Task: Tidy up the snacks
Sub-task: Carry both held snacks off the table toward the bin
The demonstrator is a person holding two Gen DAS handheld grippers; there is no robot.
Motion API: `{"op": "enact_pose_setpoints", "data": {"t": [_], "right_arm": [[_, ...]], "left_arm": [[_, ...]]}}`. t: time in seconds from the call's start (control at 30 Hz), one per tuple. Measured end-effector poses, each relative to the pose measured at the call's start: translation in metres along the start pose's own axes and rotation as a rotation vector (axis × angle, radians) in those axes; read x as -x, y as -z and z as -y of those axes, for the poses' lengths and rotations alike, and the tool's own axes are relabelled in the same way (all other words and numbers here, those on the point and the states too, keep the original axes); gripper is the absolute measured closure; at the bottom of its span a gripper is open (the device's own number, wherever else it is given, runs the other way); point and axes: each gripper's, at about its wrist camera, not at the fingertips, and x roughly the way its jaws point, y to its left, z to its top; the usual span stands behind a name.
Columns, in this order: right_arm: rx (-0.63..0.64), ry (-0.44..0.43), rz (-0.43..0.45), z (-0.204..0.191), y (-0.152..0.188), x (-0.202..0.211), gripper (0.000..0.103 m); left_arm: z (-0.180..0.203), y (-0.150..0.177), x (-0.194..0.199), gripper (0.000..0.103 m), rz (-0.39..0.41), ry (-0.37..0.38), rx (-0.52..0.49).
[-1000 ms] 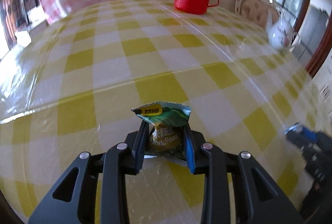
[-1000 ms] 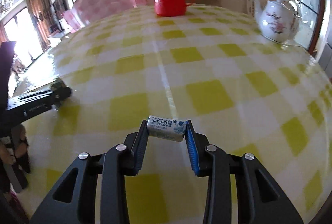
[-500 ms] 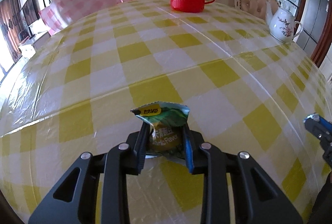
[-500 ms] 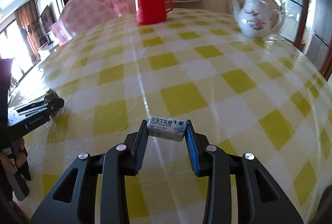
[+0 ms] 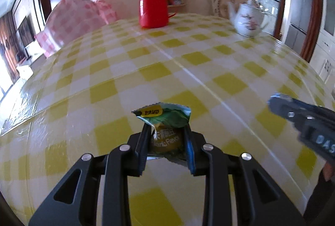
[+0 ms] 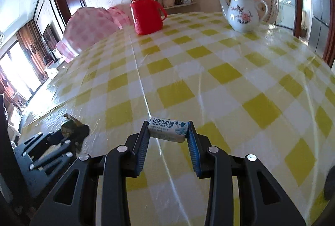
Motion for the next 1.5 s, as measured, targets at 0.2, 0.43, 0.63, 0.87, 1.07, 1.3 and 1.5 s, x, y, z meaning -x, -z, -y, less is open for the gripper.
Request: {"op": "enact_pose_setpoints", "data": {"t": [0.2,0.43,0.63,0.87,1.07,1.3,1.5], "right_arm": [[0.017,0.002,0.025,0.002,0.025,0.024,0.068],[-0.001,-0.008,0.036,0.01,0.047,0.042,0.068],[-0.026,-0.046,0.046,0.013,0.062,0.056,0.068],[-0.064,-0.126,0.045,0.016,0.089,0.08,0.068],[-0.042,-0.154,0.077,0.011,0.104,0.107,0.068],[-0.01,-0.155,0.062,0.008,0.125,0.121,0.068],[0.053,-0.17,0.061,-0.003,0.141,0.14,0.068]], "left_arm": [[0.019,0.025,0.022,0.073,0.013,0.019,0.025],[0.023,0.05,0.057,0.073,0.063,0.032,0.077],[0.02,0.071,0.08,0.073,0.09,0.048,0.13],[0.026,0.088,0.112,0.073,0.14,0.066,0.141],[0.035,0.105,0.137,0.073,0.164,0.067,0.115],[0.032,0.121,0.151,0.073,0.143,0.054,0.116],[0.027,0.133,0.173,0.073,0.142,0.019,0.104]]}}
